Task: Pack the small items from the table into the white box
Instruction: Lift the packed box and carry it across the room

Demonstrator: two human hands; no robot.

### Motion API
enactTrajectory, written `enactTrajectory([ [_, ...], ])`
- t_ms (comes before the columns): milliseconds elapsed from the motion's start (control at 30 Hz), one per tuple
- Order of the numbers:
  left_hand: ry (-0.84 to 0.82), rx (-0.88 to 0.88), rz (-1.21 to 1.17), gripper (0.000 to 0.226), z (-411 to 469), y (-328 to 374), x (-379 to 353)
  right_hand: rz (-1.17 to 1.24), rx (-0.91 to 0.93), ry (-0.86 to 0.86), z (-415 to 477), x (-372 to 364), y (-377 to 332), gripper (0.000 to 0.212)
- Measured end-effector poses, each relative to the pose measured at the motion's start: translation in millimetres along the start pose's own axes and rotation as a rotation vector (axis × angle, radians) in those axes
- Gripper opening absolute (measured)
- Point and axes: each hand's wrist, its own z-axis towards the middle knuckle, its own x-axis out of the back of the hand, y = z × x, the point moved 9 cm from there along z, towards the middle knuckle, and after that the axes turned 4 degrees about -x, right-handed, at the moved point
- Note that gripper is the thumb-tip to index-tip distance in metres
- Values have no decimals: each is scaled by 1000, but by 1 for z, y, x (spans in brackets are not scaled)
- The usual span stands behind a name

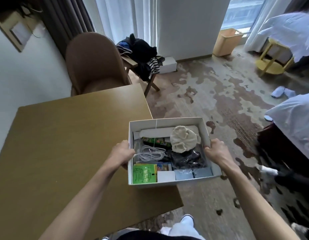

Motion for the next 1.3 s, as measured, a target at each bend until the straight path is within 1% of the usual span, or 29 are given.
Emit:
enactTrajectory([
  [100,12,23,24,17,29,38,-28,-16,13,-30,44,21,26,10],
  [233,40,47,47,5,65,77,-55,-4,48,-68,103,41,47,13],
  [333,49,42,81,12,98,103,-70,-29,44,-67,148,53,57,12],
  [400,42,51,85,9,124,119,-79,-59,23,-67,178,60,64,12],
  [533,12,33,146,10,188,162,-91,-51,14,-92,246,71,76,17],
  [633,0,7,175,5,244,203,-98,-28,0,-93,302,88,83,14],
  [800,-30,-63,199,20,349,287,-109,-31,-68,-56,401,130,99,11],
  [967,-57,-105,186,24,443,366,-108,-28,-91,-17,506,169,99,9],
  [1100,-55,-127,154,27,517,420,-102,-26,-95,-41,594,184,93,10],
  [1200,-29,-104,182,27,576,452,-94,-27,-76,-82,672,188,84,10],
  [1300,31,-55,182,26,629,485,-77,2,-8,-115,756,194,59,12],
])
